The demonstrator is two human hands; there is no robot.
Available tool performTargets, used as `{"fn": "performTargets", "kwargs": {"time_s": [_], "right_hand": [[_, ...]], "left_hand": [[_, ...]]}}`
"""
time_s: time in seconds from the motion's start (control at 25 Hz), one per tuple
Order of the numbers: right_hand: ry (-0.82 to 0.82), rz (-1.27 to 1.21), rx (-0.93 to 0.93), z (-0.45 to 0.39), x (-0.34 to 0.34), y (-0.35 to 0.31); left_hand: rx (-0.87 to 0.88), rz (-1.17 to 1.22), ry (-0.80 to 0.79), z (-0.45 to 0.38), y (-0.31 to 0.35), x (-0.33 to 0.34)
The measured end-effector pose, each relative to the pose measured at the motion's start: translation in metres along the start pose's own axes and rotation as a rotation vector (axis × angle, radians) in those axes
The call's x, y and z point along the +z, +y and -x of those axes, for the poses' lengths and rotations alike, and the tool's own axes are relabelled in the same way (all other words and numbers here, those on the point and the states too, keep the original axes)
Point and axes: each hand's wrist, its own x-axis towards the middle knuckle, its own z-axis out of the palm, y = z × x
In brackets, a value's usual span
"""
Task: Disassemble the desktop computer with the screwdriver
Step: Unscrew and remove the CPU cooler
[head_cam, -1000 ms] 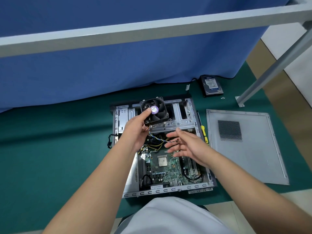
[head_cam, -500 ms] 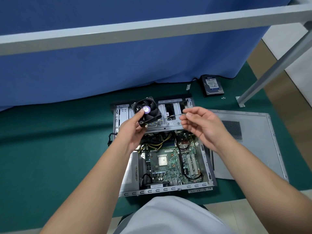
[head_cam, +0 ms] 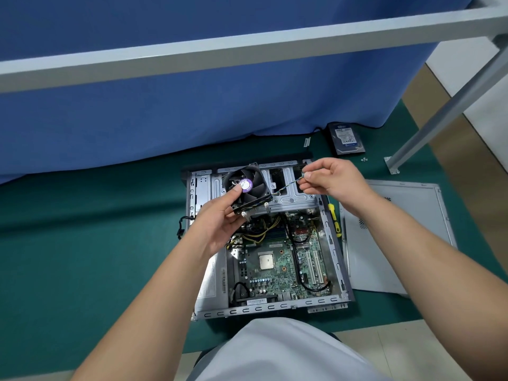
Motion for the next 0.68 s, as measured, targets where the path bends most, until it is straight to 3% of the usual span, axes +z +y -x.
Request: {"fn": "performTargets", "kwargs": {"time_s": [0.2,0.4,0.68], "right_hand": [[-0.056,0.119,-0.068,-0.012,0.005,-0.013],[-0.120,0.513,-0.211,-0.018,0.018,-0.033],[-0.302,0.756,-0.249,-0.018,0.029,-0.046]], "left_hand": [[0.031,-0.236,0.033,0.001,0.000,-0.001],[0.150,-0.520,-0.005,0.001,0.003,0.003],[0.181,-0.877,-0.032,0.003,0.014,0.006]]}}
